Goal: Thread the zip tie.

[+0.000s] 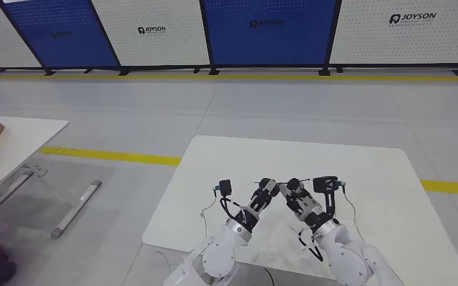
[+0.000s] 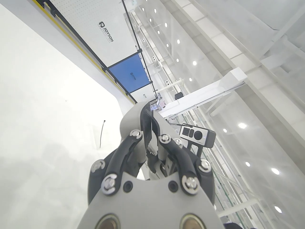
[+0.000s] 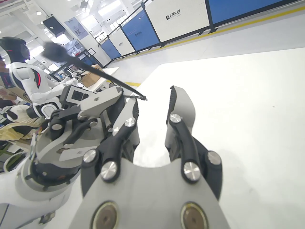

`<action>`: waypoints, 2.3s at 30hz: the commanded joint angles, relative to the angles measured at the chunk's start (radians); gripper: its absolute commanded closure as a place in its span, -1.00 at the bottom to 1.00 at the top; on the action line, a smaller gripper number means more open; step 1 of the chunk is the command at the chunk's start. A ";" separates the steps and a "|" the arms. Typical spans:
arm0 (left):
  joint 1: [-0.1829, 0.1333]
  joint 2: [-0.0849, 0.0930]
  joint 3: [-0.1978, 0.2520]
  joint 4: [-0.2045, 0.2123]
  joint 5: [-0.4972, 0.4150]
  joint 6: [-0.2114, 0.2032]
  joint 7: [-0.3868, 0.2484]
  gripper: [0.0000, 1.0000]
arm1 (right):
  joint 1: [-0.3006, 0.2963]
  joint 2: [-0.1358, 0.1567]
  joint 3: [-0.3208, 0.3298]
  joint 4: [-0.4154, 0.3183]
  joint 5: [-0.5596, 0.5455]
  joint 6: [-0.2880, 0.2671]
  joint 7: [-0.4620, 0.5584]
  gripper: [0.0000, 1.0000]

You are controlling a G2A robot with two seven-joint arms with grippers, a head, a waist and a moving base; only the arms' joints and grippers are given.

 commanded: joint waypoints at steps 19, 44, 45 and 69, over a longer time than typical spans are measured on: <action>-0.003 -0.004 0.013 0.010 0.019 0.001 0.025 1.00 | -0.017 0.006 0.010 -0.011 -0.012 -0.017 -0.010 1.00; 0.007 -0.006 0.012 0.012 0.018 -0.013 0.035 1.00 | -0.023 0.009 0.002 -0.007 -0.015 -0.019 -0.012 0.52; 0.008 -0.006 0.012 0.012 0.019 -0.014 0.034 1.00 | -0.024 0.009 0.002 -0.007 -0.014 -0.020 -0.015 0.60; 0.015 -0.004 0.008 0.010 0.022 -0.018 0.013 1.00 | -0.020 0.008 -0.009 -0.007 -0.017 -0.010 -0.028 1.00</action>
